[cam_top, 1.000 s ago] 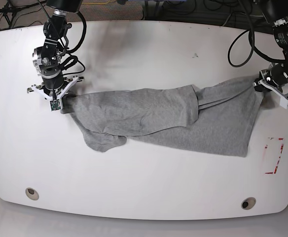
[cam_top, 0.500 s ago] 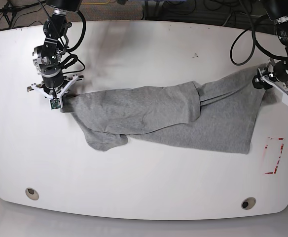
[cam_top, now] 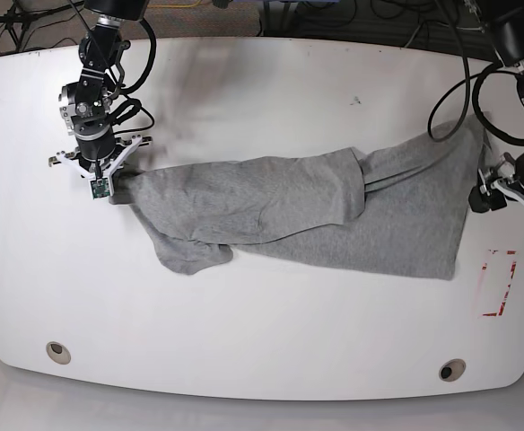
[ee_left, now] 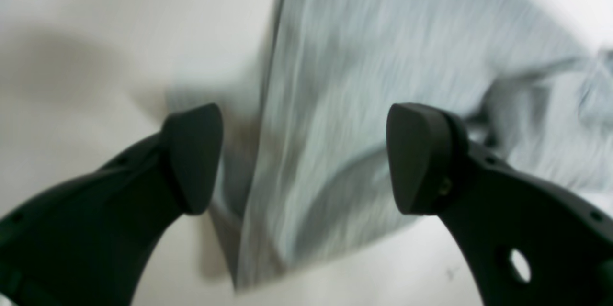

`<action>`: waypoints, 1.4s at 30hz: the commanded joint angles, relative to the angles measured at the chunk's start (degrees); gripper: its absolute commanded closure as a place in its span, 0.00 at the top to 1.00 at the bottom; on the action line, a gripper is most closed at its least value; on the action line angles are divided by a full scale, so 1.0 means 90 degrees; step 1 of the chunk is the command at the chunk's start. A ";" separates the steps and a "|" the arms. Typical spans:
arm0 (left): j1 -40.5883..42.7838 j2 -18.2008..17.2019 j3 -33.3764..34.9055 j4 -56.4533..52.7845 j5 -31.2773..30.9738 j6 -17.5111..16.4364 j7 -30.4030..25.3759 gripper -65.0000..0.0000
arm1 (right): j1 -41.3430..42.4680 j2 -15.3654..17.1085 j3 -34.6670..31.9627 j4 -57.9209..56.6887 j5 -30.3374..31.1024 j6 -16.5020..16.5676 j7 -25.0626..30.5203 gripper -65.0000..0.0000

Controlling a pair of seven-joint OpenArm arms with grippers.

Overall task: Fold the T-shirt properly
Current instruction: 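Release the left gripper and regrasp the shirt edge beside it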

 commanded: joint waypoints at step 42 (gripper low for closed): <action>-0.3519 -0.0118 0.3323 -0.6528 0.1548 0.0040 -0.4366 0.78 | 0.0352 0.0056 -0.0014 0.0109 0.0020 -0.0020 0.0158 0.00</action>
